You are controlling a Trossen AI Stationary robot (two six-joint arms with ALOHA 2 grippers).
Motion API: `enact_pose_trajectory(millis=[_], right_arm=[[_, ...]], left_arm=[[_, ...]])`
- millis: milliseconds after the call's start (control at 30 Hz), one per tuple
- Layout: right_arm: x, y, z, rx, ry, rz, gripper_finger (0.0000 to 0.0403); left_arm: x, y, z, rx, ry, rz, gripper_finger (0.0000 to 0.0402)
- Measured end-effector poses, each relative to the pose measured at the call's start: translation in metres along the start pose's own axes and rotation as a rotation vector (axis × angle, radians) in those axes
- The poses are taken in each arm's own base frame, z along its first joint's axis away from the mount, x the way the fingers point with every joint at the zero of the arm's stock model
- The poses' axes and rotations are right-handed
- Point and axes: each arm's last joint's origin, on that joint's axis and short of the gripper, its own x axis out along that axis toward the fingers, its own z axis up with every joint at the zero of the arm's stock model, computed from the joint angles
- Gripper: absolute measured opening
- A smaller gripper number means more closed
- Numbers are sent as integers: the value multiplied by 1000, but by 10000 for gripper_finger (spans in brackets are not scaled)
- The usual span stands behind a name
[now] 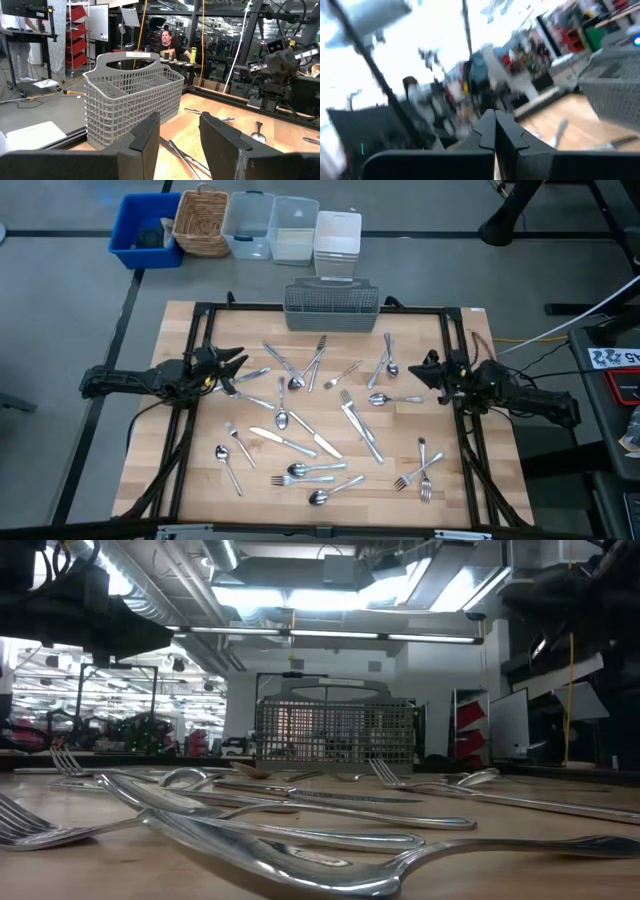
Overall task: Sort silverware
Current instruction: Put the silver spoon into the dishwasher utensil holder
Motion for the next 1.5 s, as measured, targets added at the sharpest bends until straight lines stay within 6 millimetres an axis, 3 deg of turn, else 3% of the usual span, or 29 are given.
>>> enact_pose_trajectory(millis=[133, 300, 467, 633, 833, 1067, 1300, 1500], right_arm=[[-1, 4, 15, 50, -213, -72, 1], [-3, 15, 42, -29, -368, -193, 1], [5, 27, 62, -96, -376, -232, 12], [26, 33, 75, -119, -340, -331, 67], [70, 36, 83, -242, -165, -440, 124], [125, 25, 73, -265, 211, -728, 132], [151, -16, 50, -88, 549, -1126, 132], [156, -59, 34, 53, 745, -1253, 131]], left_arm=[[0, 0, 0, 0, 0, 0, 127], [0, 0, 0, 0, 0, 0, 127], [0, 0, 0, -7, 0, 0, 127], [0, 0, 0, -44, 0, 0, 127], [0, 0, 0, -62, 0, 0, 127], [0, 0, 0, -100, 0, 0, 127], [0, 0, 0, -119, 0, 0, 127], [0, 0, 0, -120, 0, 0, 127]])
